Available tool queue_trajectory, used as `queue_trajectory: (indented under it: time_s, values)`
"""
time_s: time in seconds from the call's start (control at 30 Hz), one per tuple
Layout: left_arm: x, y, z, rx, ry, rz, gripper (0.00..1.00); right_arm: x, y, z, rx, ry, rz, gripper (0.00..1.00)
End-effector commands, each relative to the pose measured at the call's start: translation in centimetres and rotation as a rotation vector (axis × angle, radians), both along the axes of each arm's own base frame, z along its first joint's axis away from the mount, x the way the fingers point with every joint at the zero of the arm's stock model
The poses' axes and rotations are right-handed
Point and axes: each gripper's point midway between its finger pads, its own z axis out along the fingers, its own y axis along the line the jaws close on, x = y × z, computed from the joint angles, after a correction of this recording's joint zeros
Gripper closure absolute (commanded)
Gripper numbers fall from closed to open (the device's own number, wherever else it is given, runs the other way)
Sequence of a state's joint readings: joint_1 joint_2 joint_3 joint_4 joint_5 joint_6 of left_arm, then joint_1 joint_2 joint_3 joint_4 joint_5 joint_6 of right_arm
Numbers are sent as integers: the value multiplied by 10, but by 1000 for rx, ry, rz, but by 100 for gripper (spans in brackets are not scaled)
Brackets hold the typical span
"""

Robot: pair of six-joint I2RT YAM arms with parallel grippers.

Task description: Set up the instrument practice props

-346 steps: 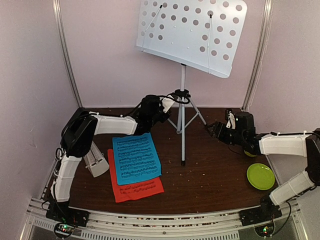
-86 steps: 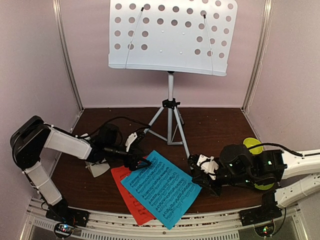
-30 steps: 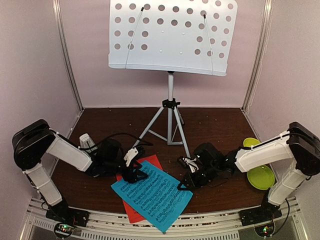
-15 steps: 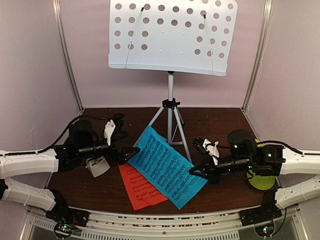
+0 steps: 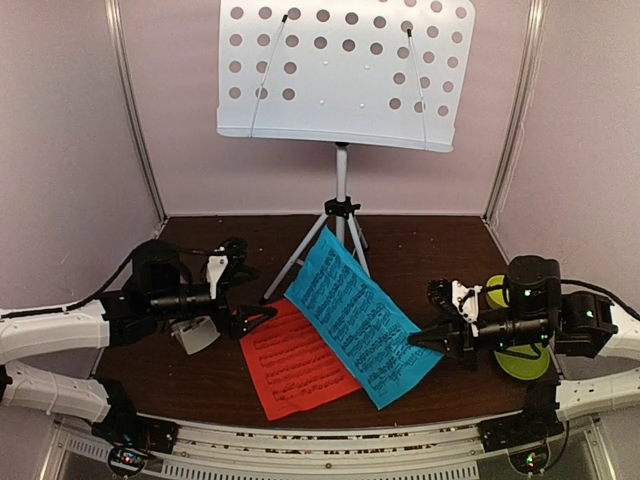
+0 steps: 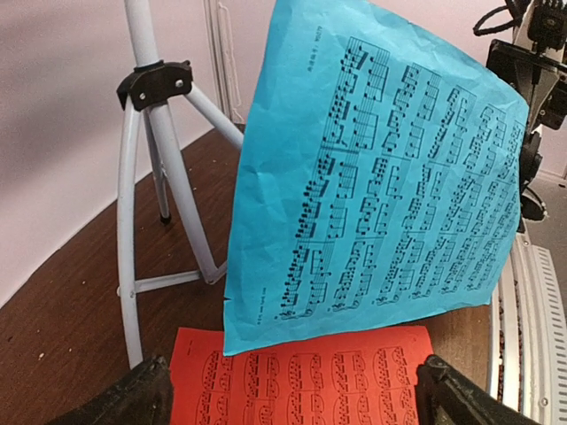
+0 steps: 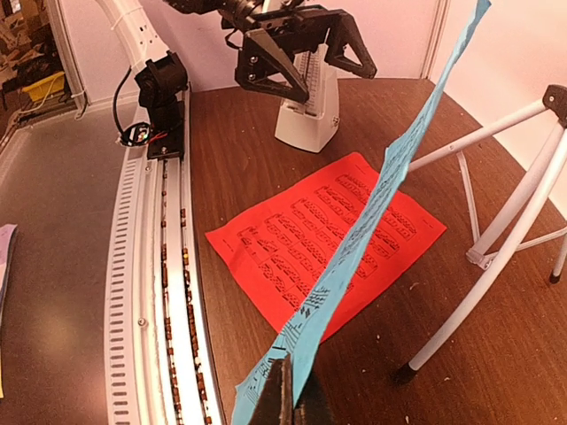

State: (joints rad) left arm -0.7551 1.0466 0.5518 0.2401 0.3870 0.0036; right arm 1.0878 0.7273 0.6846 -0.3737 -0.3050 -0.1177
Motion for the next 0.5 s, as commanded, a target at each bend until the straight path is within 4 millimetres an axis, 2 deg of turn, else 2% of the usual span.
queue_trajectory:
  time_s: [0.0, 0.17, 0.33, 0.47]
  values:
    - [-7, -19, 27, -17, -92, -98, 2, -10, -9, 15, -17, -87, 51, 100]
    - [-13, -41, 25, 0, -84, -190, 2, -22, -13, 27, -14, -141, 103, 100]
    - [-15, -49, 36, -27, -101, -217, 2, -30, -18, 43, 1, -170, 125, 100]
    - [-16, -47, 44, -67, -140, -198, 2, -34, -23, 54, 21, -189, 133, 100]
